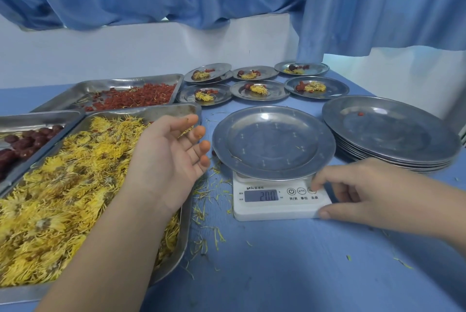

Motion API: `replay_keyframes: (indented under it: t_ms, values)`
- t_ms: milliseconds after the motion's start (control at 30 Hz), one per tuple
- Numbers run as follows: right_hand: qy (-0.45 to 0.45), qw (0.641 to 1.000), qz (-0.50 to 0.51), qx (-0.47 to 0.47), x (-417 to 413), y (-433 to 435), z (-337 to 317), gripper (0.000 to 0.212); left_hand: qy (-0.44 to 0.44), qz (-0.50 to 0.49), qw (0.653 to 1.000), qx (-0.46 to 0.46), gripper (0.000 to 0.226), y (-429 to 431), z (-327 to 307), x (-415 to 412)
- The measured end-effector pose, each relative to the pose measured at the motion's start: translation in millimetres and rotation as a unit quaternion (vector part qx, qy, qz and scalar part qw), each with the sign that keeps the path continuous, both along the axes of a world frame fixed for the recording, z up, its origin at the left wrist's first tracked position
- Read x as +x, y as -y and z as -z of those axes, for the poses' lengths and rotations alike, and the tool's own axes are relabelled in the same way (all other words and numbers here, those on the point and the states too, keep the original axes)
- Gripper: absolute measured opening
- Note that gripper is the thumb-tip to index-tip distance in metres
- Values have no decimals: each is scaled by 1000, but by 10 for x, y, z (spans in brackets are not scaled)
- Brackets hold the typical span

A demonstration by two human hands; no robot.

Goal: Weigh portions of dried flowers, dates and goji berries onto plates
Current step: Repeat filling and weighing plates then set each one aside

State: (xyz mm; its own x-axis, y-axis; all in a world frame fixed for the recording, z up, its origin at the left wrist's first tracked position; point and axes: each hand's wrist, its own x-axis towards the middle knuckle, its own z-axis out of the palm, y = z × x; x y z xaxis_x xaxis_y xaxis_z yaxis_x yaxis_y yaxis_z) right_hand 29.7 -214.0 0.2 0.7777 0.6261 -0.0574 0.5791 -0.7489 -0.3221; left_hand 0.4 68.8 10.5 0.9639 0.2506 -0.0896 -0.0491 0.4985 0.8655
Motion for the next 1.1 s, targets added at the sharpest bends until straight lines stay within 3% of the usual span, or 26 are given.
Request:
replay_keyframes:
  t_ms: [133, 300, 400, 567, 700, 967, 1100]
  values:
    - [0, 1000, 16, -1, -39, -23, -9, 36, -2, 1, 1000, -1, 11, 2, -2, -4]
    - [161, 981, -12, -111, -83, -47, 46, 62, -8, 4, 1000, 3, 11, 25, -3, -10]
    - [163, 979, 4, -122, -98, -82, 51, 64, -10, 6, 1000, 3, 11, 19, -5, -13]
    - [193, 979, 11, -64, -91, -114, 59, 58, -9, 8, 1000, 7, 12, 19, 1, -9]
    - [189, 980, -40, 52, -48, -86, 42, 45, -10, 4, 1000, 18, 13, 30, -11, -17]
    - [264, 934, -101, 219, -99, -230, 31, 40, 1, -15, 995, 95, 11, 103, -41, -27]
    - [265, 927, -108, 240, -120, -485, -76, 38, 7, -43, 993, 109, 11, 81, -62, -33]
